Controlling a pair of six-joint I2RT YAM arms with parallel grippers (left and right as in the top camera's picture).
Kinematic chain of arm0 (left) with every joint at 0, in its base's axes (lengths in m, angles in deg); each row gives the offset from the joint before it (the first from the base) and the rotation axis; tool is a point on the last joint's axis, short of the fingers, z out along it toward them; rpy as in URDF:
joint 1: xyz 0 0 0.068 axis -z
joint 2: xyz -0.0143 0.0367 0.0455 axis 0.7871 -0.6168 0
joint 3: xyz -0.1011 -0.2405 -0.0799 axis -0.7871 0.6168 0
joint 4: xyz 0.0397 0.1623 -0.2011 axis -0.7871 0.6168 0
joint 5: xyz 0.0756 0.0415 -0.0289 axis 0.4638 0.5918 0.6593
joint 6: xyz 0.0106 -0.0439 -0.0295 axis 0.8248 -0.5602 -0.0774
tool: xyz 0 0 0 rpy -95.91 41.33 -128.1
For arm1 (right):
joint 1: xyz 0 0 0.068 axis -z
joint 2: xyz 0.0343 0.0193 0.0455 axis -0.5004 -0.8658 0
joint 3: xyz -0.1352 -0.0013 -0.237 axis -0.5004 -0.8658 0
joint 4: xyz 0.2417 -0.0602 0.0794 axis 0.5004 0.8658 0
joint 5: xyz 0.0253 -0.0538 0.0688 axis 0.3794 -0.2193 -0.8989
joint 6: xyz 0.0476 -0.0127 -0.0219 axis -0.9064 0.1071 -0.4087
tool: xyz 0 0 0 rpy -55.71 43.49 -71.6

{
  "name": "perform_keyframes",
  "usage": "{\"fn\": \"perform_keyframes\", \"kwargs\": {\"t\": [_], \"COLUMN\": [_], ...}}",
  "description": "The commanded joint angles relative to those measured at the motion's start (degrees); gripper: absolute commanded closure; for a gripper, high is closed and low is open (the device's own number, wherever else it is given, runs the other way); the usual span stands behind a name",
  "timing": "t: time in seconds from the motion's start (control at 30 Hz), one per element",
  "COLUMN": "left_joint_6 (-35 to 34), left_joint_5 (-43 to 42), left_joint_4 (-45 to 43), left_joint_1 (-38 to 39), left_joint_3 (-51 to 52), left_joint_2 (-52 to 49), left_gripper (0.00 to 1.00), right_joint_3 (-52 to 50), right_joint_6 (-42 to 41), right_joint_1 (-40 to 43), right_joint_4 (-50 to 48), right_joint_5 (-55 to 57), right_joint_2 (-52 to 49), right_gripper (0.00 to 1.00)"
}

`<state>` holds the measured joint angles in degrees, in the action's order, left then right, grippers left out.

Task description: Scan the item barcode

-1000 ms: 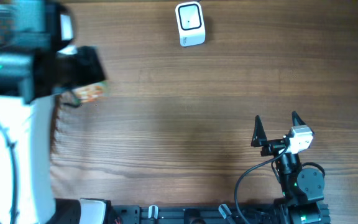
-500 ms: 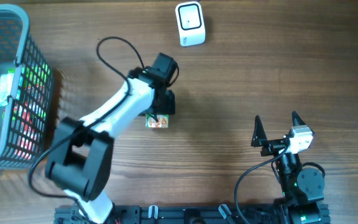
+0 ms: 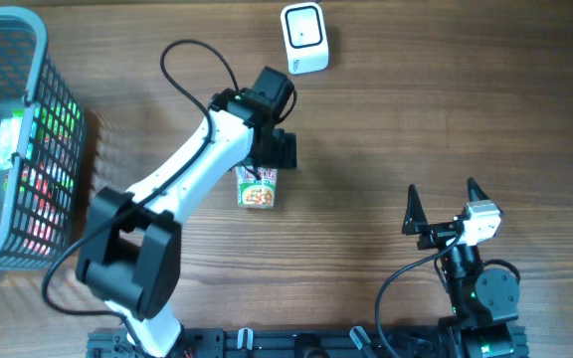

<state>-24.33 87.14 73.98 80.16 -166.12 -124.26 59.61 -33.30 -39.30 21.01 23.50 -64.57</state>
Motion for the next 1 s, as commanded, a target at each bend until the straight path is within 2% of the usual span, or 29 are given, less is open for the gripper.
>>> {"fn": "perform_keyframes", "kwargs": {"t": [0.0, 0.03, 0.07, 0.1, 0.13, 0.27, 0.37, 0.53, 0.67, 0.9, 0.97], "left_joint_6": [4.02, 5.18, 5.86, 5.81, 5.75, 5.77, 3.58, 3.63, 3.63, 3.63, 2.91], "left_joint_5": [-0.9, -1.05, -1.05, -1.05, -1.07, -1.03, -1.38, -10.78, -15.28, -25.38, -25.75], "left_joint_4": [2.29, 3.39, 4.76, 6.47, 8.28, 7.5, 0.2, -12.11, -16.81, -16.92, -16.92], "left_joint_1": [-0.87, -1.92, -3.1, -4.5, -6.01, -11.61, -15.54, -16.09, -15.58, -14.86, -14.86], "left_joint_3": [-2.99, -2.99, -2.99, -2.99, -2.82, 3.28, 10.21, 20.94, 24.13, 24.06, 24.04], "left_joint_2": [6.97, 8.13, 8.72, 8.9, 8.87, 8.44, 8.39, 8.39, 8.39, 8.9, 9.73], "left_gripper": [0.0, 0.04, 0.39, 0.85, 0.96, 0.96, 0.96, 0.96, 0.96, 0.96, 0.96], "right_joint_3": [-0.07, -0.07, -0.07, -0.07, -0.07, -0.07, -0.07, -0.07, -0.07, -0.07, -0.07], "right_joint_6": [0.63, 0.66, 0.61, 0.63, 0.61, 0.66, 0.63, 0.63, 0.63, 0.63, 0.63], "right_joint_1": [0.26, 0.26, 0.26, 0.26, 0.26, 0.26, 0.26, 0.26, 0.26, 0.26, 0.26], "right_joint_4": [-0.2, -0.2, -0.2, -0.2, -0.2, -0.2, -0.2, -0.2, -0.2, -0.2, -0.2], "right_joint_5": [-0.33, -0.33, -0.33, -0.33, -0.33, -0.33, -0.33, -0.31, -0.31, -0.33, -0.33], "right_joint_2": [0.31, 0.31, 0.31, 0.31, 0.31, 0.31, 0.31, 0.31, 0.31, 0.31, 0.31], "right_gripper": [0.0, 0.0, 0.0, 0.0, 0.0, 0.0, 0.0, 0.0, 0.0, 0.0, 0.0]}}
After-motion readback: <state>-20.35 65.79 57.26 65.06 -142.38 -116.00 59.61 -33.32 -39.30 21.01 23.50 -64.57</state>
